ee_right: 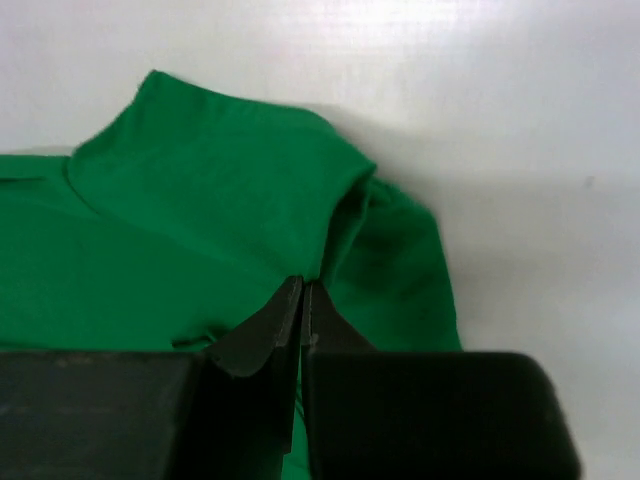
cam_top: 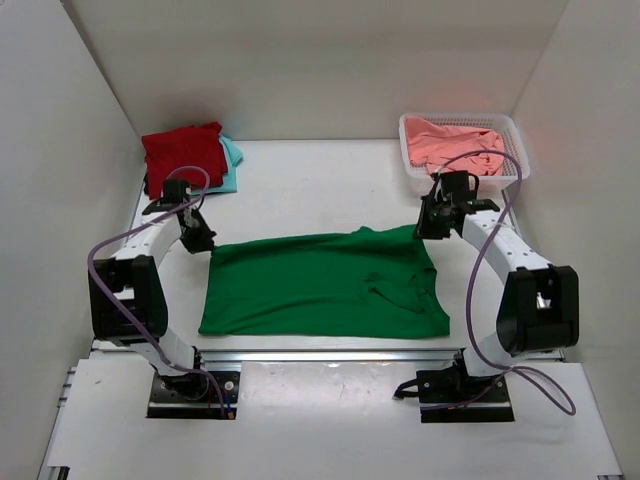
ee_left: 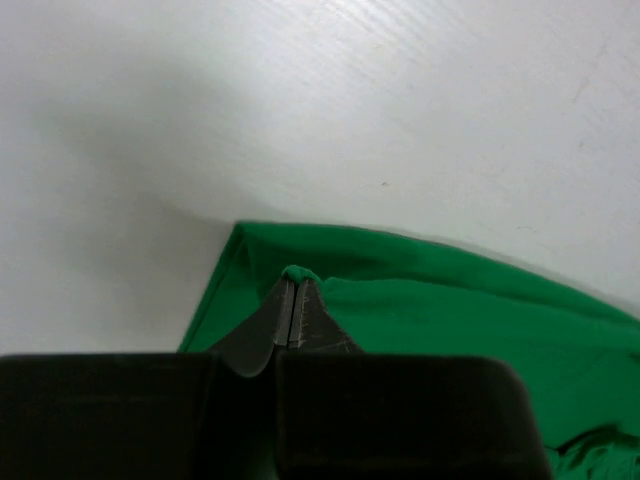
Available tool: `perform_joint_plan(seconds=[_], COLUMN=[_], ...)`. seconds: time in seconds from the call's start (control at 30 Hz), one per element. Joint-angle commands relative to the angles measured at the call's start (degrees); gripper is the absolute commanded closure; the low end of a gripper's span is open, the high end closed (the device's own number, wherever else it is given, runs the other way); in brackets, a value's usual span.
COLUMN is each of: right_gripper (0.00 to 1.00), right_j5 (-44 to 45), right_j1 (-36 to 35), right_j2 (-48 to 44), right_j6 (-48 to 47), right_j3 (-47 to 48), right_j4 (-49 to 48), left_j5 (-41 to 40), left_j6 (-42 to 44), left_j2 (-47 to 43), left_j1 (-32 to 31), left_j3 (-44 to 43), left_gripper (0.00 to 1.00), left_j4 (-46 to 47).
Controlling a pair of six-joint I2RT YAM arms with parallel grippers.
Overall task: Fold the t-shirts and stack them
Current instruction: Fold the other side of the tshirt into a rectangle
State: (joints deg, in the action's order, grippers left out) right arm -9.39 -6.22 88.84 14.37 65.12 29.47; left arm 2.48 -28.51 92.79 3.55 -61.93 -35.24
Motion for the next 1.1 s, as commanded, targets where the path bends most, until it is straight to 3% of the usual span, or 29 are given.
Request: perform_joint_plan(seconds=[0.0,0.37,1.07], right_gripper=[1.0,1.0,1.0], right_j5=[-2.5,-3.9,-4.9], right_j1=[0.0,-1.0,0.0], right_j2=[-7.0,-18.1,-27.1], right_j6=[0.0,2.1,2.8], right_j3=[-4.8,-19.4,-25.7], right_j4=[-2.0,-2.0,2.3], left_j5=[-0.8,-2.4,-4.0], left_j6=[0.6,1.0,1.8], left_j2=[-5.4,-11.5,-14.2], left_j1=[1.7,2.3,2.5], left_j3=[2.5,10.9,11.9], left_gripper=[1.0,1.0,1.0], left_j4=[-0.8,-1.0,-4.4])
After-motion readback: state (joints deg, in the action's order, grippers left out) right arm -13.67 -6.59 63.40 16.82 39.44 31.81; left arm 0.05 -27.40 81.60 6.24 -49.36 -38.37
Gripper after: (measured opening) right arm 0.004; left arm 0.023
